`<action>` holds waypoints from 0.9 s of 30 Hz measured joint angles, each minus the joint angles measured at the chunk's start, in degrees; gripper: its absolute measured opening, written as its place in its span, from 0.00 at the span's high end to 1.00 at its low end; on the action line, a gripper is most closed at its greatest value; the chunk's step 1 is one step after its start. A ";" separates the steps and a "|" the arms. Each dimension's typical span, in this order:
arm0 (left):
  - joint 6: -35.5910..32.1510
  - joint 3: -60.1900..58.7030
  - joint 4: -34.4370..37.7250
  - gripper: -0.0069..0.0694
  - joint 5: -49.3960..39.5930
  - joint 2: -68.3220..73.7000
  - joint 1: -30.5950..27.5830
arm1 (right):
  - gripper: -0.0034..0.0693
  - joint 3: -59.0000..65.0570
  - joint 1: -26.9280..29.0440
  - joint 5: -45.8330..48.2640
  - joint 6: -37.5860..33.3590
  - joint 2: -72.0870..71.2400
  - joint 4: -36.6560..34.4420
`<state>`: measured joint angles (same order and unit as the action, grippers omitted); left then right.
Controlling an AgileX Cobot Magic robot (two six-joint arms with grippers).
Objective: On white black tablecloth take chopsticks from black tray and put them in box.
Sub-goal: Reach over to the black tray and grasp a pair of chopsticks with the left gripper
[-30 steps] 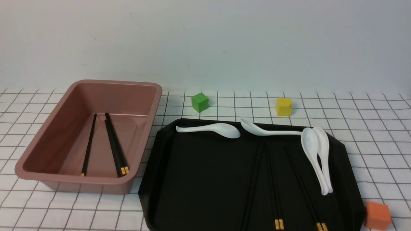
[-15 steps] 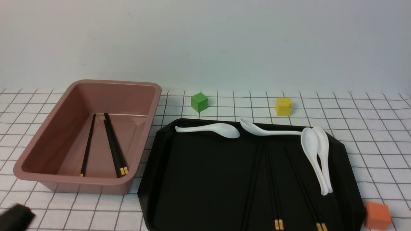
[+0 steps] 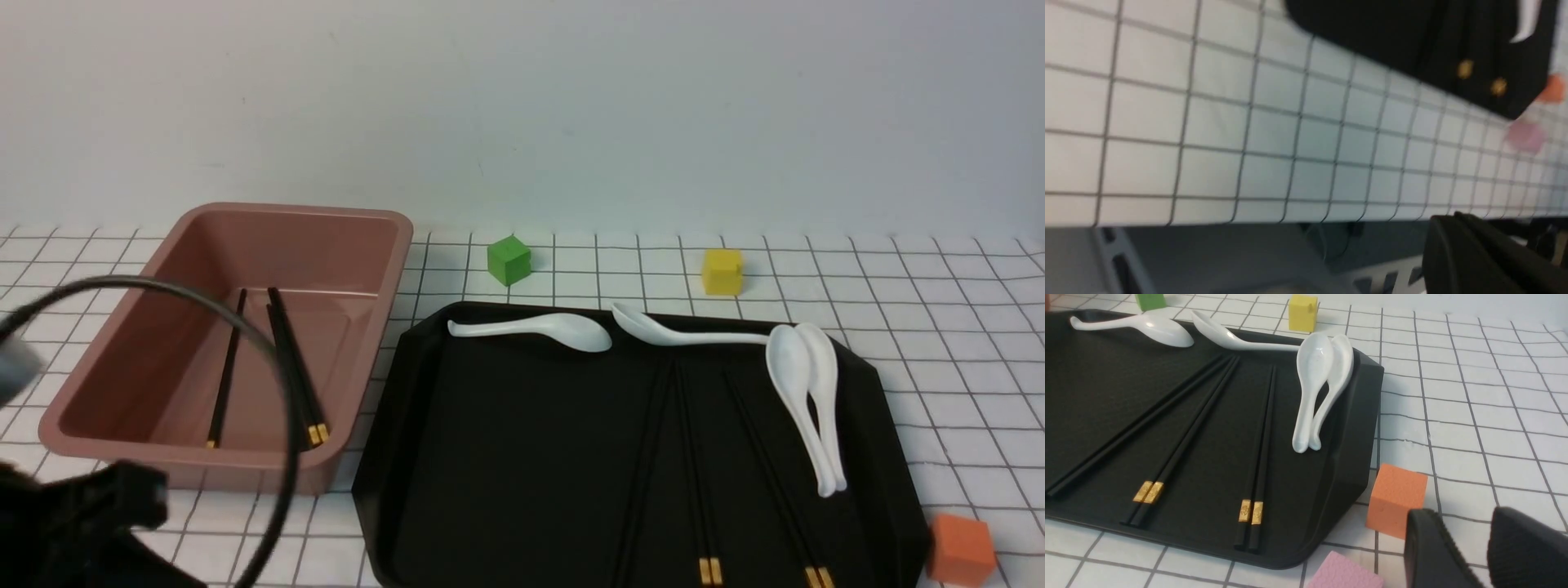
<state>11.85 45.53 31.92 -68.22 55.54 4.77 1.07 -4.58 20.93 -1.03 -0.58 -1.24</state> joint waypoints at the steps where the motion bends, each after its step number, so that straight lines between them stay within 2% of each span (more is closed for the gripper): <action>1: -1.09 0.81 0.74 0.93 -0.07 2.00 1.26 | 0.62 0.00 0.00 0.00 0.00 0.00 0.00; 3: -2.59 3.06 2.88 0.93 0.75 7.21 5.22 | 0.62 0.00 0.00 0.00 0.00 0.00 0.00; 6: -2.26 7.21 3.02 0.93 5.43 15.41 17.29 | 0.62 0.00 0.00 0.00 0.00 0.00 0.00; 7: -1.71 8.20 2.39 0.93 6.61 17.01 19.41 | 0.62 0.00 0.00 0.00 0.00 0.00 0.00; 10: 2.71 14.19 -3.21 0.93 11.26 25.40 28.31 | 0.62 0.00 0.00 0.00 0.00 0.00 0.00; 13: 8.22 20.71 -9.78 0.92 12.89 33.11 33.38 | 0.62 0.00 0.00 0.00 0.00 0.00 0.00; 15: 11.99 25.30 -14.89 0.90 13.21 38.11 36.08 | 0.62 0.00 0.00 0.00 0.00 0.00 0.00; 19: 16.09 34.09 -22.03 0.76 13.20 47.04 39.60 | 0.62 0.00 0.00 0.00 0.00 0.00 0.00; 21: 16.23 38.18 -24.16 0.66 13.24 51.07 40.84 | 0.62 0.00 0.00 0.00 0.00 0.00 0.00; 27: 14.00 47.62 -26.35 0.45 13.26 59.99 41.95 | 0.62 0.00 0.00 0.00 0.00 0.00 0.00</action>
<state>25.85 93.15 5.57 -54.96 115.53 46.72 1.07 -4.58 20.93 -1.03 -0.58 -1.24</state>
